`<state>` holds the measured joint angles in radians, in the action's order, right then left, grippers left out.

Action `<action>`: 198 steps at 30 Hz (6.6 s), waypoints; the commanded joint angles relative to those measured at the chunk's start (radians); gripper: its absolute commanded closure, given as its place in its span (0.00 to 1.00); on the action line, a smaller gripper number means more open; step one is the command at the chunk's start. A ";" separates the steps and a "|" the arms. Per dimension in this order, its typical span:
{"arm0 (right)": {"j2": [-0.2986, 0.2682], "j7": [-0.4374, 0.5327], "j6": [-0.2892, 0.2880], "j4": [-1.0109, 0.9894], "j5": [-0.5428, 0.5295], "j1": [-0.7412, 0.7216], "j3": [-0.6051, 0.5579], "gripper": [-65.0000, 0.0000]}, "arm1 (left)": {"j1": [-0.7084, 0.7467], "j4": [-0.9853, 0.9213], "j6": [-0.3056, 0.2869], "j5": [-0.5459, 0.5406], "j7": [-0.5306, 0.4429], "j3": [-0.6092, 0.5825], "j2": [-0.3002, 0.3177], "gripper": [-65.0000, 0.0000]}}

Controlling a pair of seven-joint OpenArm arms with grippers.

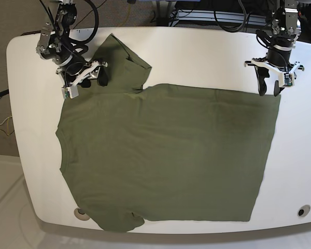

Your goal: Fold the T-shirt properly

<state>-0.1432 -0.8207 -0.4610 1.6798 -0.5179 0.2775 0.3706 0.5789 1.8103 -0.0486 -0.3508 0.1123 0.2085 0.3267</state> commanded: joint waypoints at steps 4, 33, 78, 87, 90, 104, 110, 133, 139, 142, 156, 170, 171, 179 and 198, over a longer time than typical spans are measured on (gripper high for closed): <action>-0.006 0.015 -0.003 0.004 -0.025 -0.010 0.045 0.41 | -0.001 0.014 0.009 -0.005 -0.021 0.006 0.026 0.59; 0.005 0.024 -0.007 -0.013 -0.003 -0.022 0.000 0.84 | -0.123 -0.106 -0.009 -0.062 0.067 0.084 0.063 0.54; 0.054 -0.030 -0.011 0.023 -0.137 0.041 0.164 0.38 | -0.172 -0.173 -0.145 -0.403 0.315 0.384 0.012 0.46; 0.054 -0.037 -0.006 0.037 -0.126 0.051 0.144 0.38 | -0.175 -0.192 -0.149 -0.415 0.321 0.369 0.016 0.43; 0.057 -0.049 -0.004 0.051 -0.136 0.041 0.130 0.36 | -0.159 -0.160 -0.149 -0.431 0.346 0.374 0.008 0.43; 0.056 -0.062 -0.007 0.067 -0.112 0.053 0.081 0.36 | -0.129 -0.077 -0.150 -0.423 0.399 0.376 -0.009 0.42; 0.060 -0.074 -0.007 0.064 -0.110 0.050 0.074 0.36 | -0.143 -0.083 -0.156 -0.407 0.394 0.394 -0.005 0.43; 0.056 -0.095 -0.060 0.044 -0.097 0.044 0.164 0.37 | -0.170 -0.154 -0.197 -0.422 0.435 0.390 -0.001 0.44; 0.055 -0.093 -0.055 0.052 -0.083 0.044 0.154 0.47 | -0.173 -0.169 -0.189 -0.422 0.440 0.390 0.001 0.44; 0.056 -0.097 -0.055 0.055 -0.072 0.044 0.152 0.62 | -0.168 -0.166 -0.187 -0.424 0.432 0.398 0.004 0.44; 0.057 -0.109 -0.058 0.045 -0.074 0.036 0.161 0.61 | -0.168 -0.169 -0.196 -0.420 0.439 0.393 0.015 0.44; 0.017 -0.096 -0.056 0.080 -0.063 0.060 0.165 0.46 | -0.179 -0.185 -0.197 -0.415 0.450 0.385 0.022 0.43; 0.014 -0.098 -0.055 0.082 -0.063 0.061 0.169 0.46 | -0.180 -0.189 -0.199 -0.415 0.451 0.382 0.023 0.43; 0.005 -0.110 -0.059 0.080 -0.062 0.063 0.202 0.46 | -0.199 -0.227 -0.240 -0.416 0.454 0.355 0.039 0.43; 0.007 -0.108 -0.060 0.054 -0.022 0.013 0.222 0.48 | -0.218 -0.255 -0.338 -0.417 0.459 0.347 0.049 0.44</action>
<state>-0.1249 -0.9474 -0.5171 1.7191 -0.5270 0.3000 0.5880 0.3626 1.5341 -0.3820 -0.7563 0.5873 0.5468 0.3649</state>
